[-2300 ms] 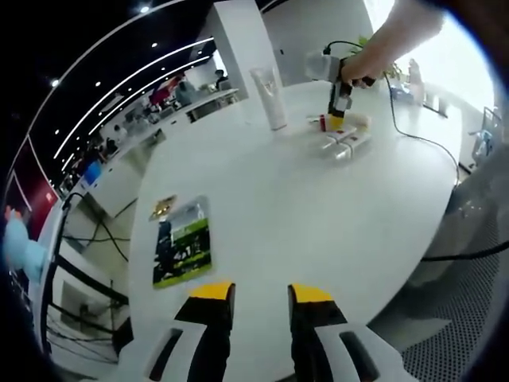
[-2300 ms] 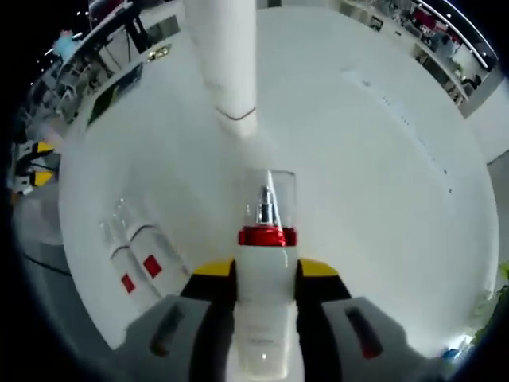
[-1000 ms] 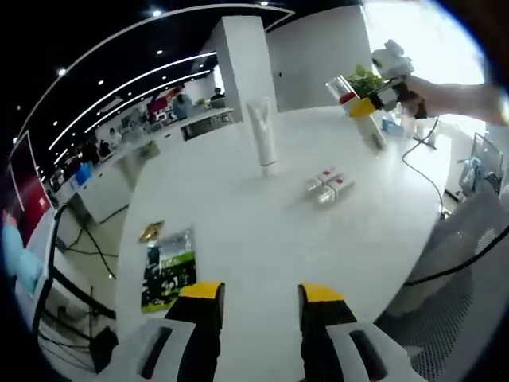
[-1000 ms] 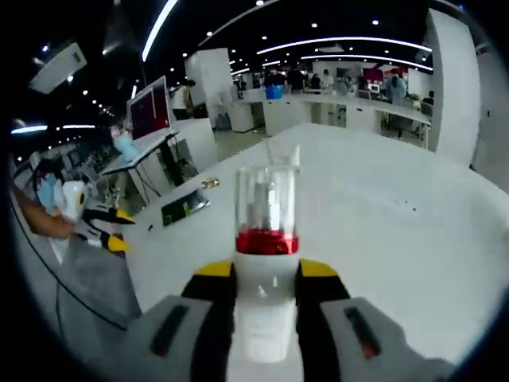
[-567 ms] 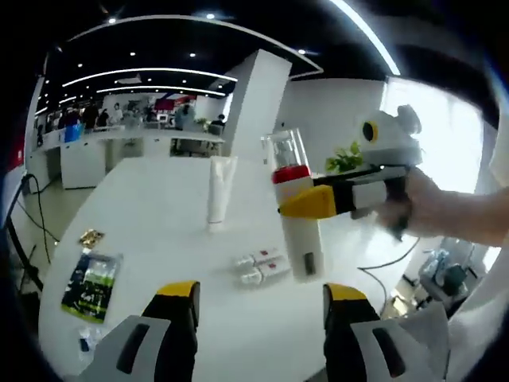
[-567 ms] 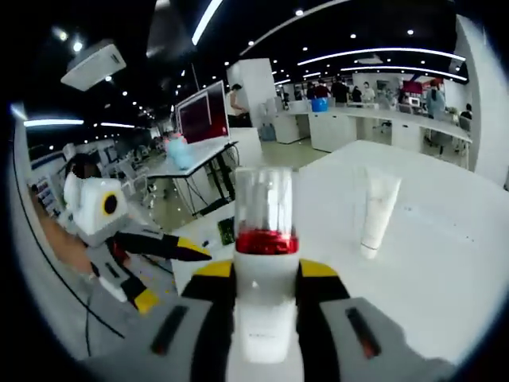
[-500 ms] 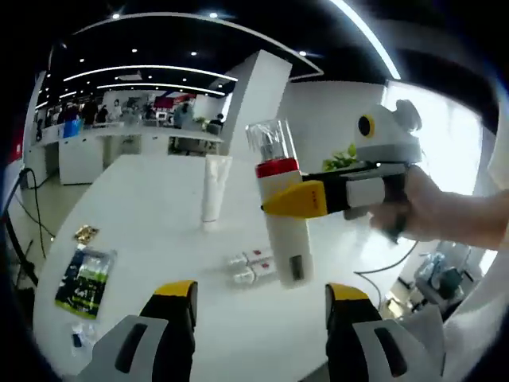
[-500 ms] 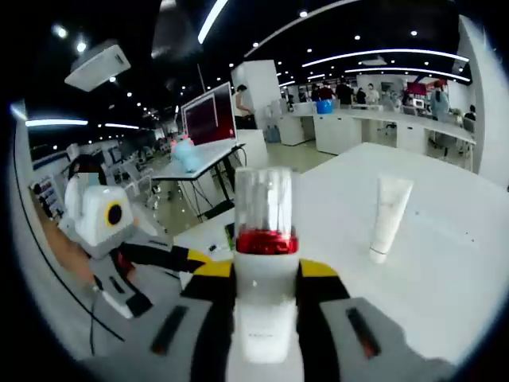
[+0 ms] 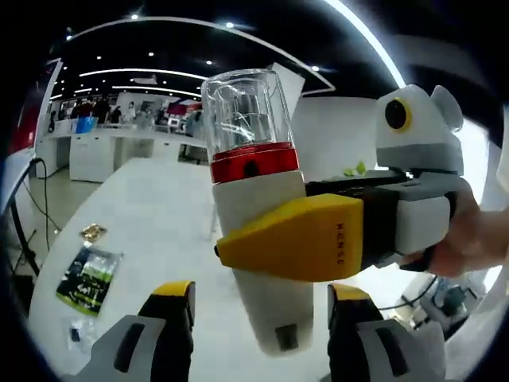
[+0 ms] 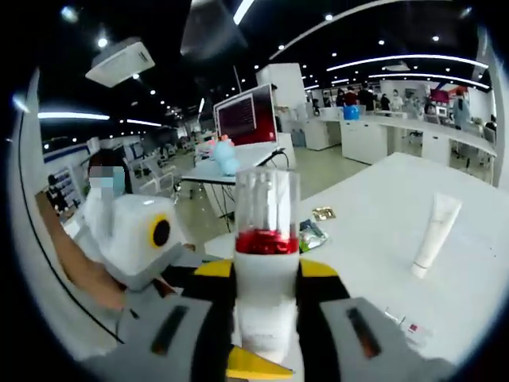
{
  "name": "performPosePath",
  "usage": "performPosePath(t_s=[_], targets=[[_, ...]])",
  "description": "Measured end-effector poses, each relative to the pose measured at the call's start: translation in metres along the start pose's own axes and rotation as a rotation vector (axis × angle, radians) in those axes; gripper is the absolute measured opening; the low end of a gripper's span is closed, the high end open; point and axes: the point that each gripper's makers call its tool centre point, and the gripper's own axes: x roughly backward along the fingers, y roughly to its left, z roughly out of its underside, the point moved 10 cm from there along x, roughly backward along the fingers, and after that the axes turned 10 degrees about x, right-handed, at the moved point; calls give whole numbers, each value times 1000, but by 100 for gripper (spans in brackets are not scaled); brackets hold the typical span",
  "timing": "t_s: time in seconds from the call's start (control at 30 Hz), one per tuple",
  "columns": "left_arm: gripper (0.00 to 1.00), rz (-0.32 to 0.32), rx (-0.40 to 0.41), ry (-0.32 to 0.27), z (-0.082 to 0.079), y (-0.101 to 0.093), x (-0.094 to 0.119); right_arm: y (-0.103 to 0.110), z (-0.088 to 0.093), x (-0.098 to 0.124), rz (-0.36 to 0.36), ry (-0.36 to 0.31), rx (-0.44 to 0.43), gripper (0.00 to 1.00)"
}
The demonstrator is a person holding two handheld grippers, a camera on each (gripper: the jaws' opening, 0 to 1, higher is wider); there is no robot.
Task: Arrange the skincare products in the storage area until every visible bottle or jar stands upright without overlapping.
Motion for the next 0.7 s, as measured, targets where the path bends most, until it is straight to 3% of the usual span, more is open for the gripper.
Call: performPosePath(t_s=[0.07,0.2,0.43,0.57,0.67,0.7], targets=[[61,-8,-1,-12,-2,3,3,6,-2,-1,-7,-10,-1,27],[60,-10,7,-44,-4,3,6,15,-5,-2,-16,-28,19,28],[44,20,-14,-70,-10,-1,8,25,-9,-9,-39,-67,-34,28],[43,7,-15,-94,-13,3,12,33,-10,-14,-51,-64,-5,28],[40,-6,-37,-92,-13,8,14,35,-8,-15,-69,-54,-3,28],[40,-4,-77,-72,-13,10,15,35,-6,-15,-71,-53,-6,28]])
